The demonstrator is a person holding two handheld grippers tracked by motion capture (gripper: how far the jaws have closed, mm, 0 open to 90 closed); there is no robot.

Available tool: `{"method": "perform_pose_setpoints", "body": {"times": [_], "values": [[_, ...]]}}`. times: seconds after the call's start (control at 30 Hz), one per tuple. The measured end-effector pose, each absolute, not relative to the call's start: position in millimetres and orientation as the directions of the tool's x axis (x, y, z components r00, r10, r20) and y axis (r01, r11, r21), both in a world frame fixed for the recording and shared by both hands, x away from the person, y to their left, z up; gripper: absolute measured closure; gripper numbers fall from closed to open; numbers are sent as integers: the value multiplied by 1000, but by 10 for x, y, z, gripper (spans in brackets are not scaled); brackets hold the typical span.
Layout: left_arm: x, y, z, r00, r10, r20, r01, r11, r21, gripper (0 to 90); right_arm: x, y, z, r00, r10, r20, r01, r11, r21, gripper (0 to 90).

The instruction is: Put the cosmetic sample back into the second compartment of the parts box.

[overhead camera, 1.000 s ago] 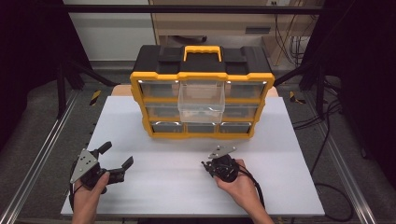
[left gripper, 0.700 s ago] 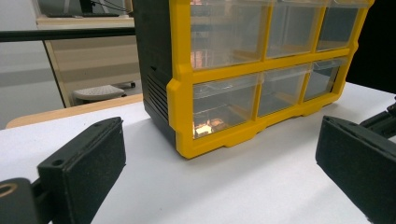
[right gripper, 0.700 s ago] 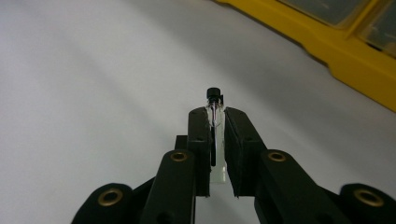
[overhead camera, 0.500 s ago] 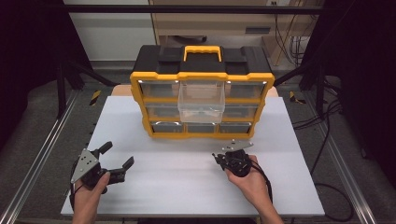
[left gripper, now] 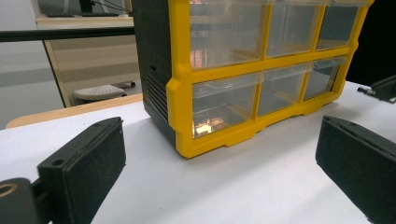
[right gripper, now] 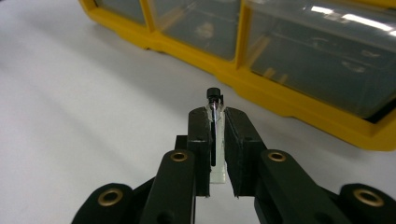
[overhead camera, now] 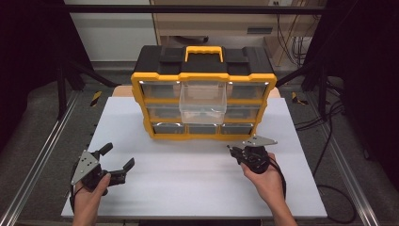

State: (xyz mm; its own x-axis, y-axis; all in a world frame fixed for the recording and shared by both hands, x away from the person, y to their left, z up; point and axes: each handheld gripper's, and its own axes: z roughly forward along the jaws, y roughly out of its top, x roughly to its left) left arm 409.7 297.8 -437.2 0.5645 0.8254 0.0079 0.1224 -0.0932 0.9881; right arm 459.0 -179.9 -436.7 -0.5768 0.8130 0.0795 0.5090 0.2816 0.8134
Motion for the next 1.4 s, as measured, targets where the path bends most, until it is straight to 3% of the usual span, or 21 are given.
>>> {"method": "perform_pose_setpoints", "body": {"times": [0.4,1.4], "values": [[4083,3048,-4380,546,838,3,123,-84,989,17,4536,-2058,-4037,-544,832,104,458,192,868,811],[4071,3083,-4375,535,845,-3,123,-74,990,17,4554,-2115,-2673,-566,825,-7,265,189,946,811]]}}
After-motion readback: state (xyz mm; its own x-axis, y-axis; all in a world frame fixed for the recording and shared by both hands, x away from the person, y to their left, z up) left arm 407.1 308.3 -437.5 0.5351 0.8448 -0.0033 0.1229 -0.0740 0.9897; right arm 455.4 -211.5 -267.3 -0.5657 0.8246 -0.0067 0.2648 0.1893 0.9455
